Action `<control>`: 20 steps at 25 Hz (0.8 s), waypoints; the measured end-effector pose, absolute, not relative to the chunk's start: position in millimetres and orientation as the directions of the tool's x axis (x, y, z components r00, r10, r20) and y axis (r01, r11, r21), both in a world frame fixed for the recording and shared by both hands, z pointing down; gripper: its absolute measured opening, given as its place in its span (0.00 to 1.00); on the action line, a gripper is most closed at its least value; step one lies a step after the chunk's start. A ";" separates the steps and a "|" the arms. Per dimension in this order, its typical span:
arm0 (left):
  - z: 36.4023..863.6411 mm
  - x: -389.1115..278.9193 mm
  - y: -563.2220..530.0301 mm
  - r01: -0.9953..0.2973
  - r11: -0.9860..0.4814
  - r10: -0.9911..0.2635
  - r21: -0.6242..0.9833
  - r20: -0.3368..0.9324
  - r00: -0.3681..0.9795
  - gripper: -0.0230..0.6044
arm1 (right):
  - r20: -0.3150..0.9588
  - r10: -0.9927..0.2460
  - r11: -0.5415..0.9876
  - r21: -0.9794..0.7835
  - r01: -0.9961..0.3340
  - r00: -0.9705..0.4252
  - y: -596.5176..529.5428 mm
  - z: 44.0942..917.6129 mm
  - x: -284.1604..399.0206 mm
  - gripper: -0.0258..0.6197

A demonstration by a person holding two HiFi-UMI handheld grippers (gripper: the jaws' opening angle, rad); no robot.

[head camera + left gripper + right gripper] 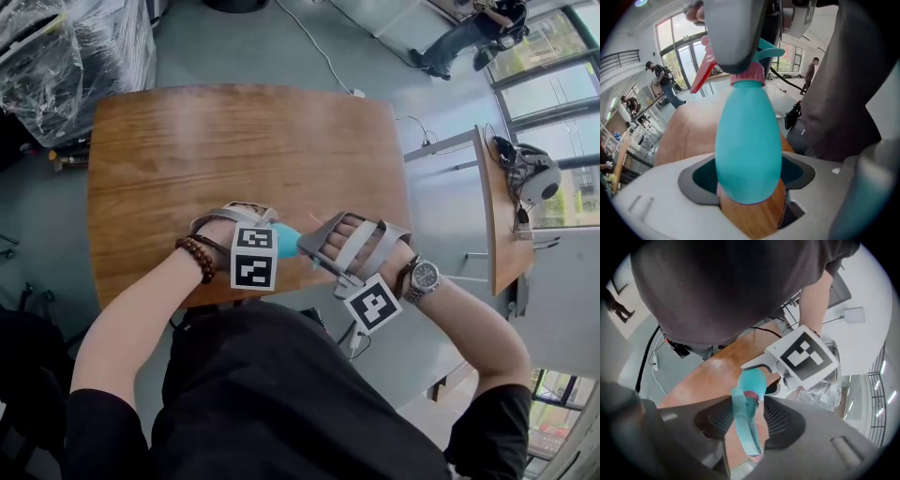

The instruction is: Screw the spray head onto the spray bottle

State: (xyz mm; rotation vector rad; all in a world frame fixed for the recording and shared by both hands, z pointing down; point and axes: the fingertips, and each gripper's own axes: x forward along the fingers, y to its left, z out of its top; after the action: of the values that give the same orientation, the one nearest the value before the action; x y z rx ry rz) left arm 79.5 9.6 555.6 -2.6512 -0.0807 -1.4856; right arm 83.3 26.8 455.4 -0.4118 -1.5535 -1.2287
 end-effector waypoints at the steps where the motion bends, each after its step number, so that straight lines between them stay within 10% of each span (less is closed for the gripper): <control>1: 555.1 79.9 10.8 0.098 -0.993 -0.001 -0.063 0.851 0.525 0.67 | 0.869 -0.320 0.415 0.487 0.769 -0.378 27.7 456.3 82.9 0.27; 5: 556.8 79.9 5.5 0.068 -0.992 -0.054 -0.104 0.852 0.520 0.67 | 0.901 -0.286 0.632 0.432 0.643 -0.325 21.4 462.0 89.0 0.23; 10: 560.5 78.3 -12.0 -0.018 -0.981 -0.175 -0.191 0.851 0.496 0.67 | 0.940 -0.157 0.961 0.216 0.173 -0.303 3.5 467.0 88.6 0.23; 16: 565.6 81.5 -23.1 -0.105 -0.963 -0.267 -0.248 0.830 0.489 0.67 | 0.929 -0.030 0.948 -0.091 -0.307 -0.368 -11.9 468.1 91.0 0.23; 20: 567.9 85.6 -27.3 -0.132 -0.956 -0.291 -0.261 0.813 0.504 0.67 | 0.924 -0.043 0.937 -0.094 -0.337 -0.380 -15.8 468.2 92.7 0.23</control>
State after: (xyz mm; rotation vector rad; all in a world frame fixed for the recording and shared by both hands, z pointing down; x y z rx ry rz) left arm 85.6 -27.3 567.9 -2.5781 0.3665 -1.4420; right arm 92.7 -15.8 468.2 0.2751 -1.9444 0.3192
